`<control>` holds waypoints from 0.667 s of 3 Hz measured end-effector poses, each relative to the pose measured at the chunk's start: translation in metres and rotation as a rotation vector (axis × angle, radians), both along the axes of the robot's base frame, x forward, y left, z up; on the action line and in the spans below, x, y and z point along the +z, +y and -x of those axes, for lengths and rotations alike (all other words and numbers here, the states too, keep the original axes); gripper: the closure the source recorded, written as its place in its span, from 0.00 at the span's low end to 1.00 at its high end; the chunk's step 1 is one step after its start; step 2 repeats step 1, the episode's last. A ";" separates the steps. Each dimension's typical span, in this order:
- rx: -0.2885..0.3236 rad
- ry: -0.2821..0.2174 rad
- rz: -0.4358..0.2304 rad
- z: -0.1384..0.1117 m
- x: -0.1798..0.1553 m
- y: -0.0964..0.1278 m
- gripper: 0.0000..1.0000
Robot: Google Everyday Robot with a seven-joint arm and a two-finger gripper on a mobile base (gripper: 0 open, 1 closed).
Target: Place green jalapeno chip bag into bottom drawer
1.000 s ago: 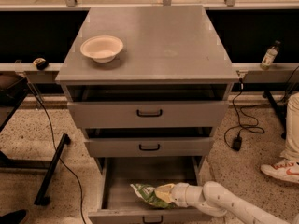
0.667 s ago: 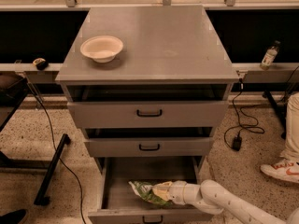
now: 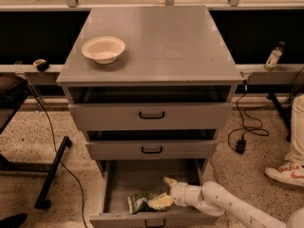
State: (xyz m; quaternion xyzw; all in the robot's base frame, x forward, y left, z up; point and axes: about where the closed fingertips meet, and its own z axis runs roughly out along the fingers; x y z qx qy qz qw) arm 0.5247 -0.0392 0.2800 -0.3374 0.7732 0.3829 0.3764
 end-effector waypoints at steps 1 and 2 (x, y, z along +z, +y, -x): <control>0.000 0.000 0.000 0.000 0.000 0.000 0.00; 0.000 0.000 0.000 0.000 0.000 0.000 0.00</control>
Offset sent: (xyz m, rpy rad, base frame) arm 0.0000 0.0000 0.0000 0.0000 0.0000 0.0000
